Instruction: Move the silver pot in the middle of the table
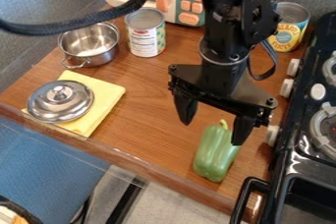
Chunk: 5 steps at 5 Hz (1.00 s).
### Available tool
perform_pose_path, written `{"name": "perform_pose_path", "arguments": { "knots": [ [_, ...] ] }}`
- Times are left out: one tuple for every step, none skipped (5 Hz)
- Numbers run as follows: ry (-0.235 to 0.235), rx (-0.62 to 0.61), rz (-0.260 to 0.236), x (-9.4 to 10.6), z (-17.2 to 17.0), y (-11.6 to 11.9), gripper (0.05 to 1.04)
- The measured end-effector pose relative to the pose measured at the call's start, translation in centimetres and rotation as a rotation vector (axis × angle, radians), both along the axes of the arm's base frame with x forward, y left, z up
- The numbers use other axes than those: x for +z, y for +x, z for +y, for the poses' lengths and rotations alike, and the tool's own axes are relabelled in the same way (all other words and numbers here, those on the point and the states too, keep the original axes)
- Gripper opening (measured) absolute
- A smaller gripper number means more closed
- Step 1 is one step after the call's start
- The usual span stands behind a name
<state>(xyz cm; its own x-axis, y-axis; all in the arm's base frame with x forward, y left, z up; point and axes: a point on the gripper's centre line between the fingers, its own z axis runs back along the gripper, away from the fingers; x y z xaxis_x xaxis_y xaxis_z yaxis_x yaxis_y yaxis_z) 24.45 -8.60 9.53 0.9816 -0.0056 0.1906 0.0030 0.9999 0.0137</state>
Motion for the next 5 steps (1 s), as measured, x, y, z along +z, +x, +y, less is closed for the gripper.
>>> {"name": "perform_pose_path", "arguments": {
  "knots": [
    [0.003, 0.004, 0.028, -0.6, 0.2, -0.1, 0.999],
    [-0.035, 0.085, 0.012, 0.2, 3.3, 1.6, 0.999],
    [-0.055, 0.088, 0.021, 0.7, 5.6, 3.8, 0.999],
    [-0.035, 0.087, 0.015, 1.4, 9.9, 6.5, 0.999],
    [-0.008, 0.068, 0.055, 0.7, 13.4, 8.1, 0.999]
  ]
}}
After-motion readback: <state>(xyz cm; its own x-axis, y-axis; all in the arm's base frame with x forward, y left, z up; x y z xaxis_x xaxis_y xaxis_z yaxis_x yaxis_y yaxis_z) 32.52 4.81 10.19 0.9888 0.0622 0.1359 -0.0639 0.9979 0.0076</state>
